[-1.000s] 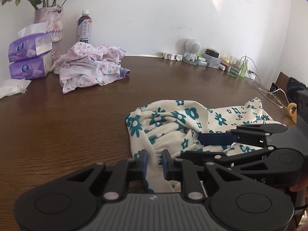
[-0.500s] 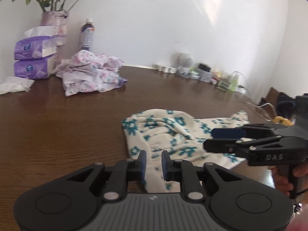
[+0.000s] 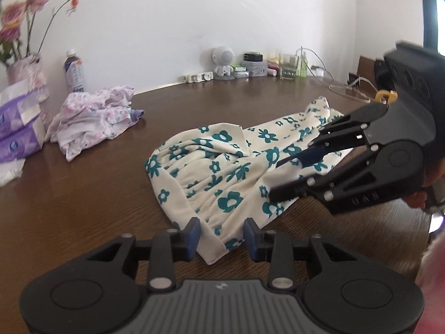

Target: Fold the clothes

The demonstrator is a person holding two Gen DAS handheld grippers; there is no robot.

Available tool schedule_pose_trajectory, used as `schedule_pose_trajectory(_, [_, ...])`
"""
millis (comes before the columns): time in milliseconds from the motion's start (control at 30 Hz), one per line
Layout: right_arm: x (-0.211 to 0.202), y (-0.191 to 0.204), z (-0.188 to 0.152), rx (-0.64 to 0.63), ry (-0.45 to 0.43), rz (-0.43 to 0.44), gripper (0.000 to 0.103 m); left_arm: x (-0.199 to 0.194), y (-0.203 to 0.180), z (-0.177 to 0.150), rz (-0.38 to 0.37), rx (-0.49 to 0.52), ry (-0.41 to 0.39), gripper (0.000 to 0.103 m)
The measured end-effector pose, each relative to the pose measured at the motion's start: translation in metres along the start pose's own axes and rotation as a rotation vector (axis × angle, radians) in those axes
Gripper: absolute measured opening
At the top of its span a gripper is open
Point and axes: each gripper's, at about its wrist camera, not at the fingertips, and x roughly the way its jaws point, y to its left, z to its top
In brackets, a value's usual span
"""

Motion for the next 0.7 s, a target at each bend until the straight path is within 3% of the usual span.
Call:
schedule_pose_trajectory(100, [-0.002,-0.006,0.001,0.041,-0.004,-0.002,0.009,0.007,-0.004,0.003,0.048,0.042,0.005,0.027])
schedule_pose_trajectory(233, [0.0,-0.014,-0.004,0.077,0.002,-0.004,0.006,0.013,-0.002,0.004,0.058,0.031,0.006,0.022])
schedule_pose_trajectory(433, [0.003,-0.019,-0.006,0.105,-0.006,0.004,0.006,0.018,0.007,0.002,0.033,-0.03,0.007,0.021])
schedule_pose_trajectory(500, [0.002,-0.025,-0.002,0.128,-0.02,-0.003,0.01,0.017,0.007,0.002,0.031,-0.038,0.006,0.022])
schedule_pose_trajectory(600, [0.0,-0.035,0.003,0.162,-0.04,-0.013,0.032,0.017,0.005,0.001,0.038,-0.033,0.004,0.022])
schedule_pose_trajectory(700, [-0.002,-0.044,0.008,0.195,-0.06,-0.023,0.034,0.017,0.003,0.001,0.043,-0.035,0.0,0.022])
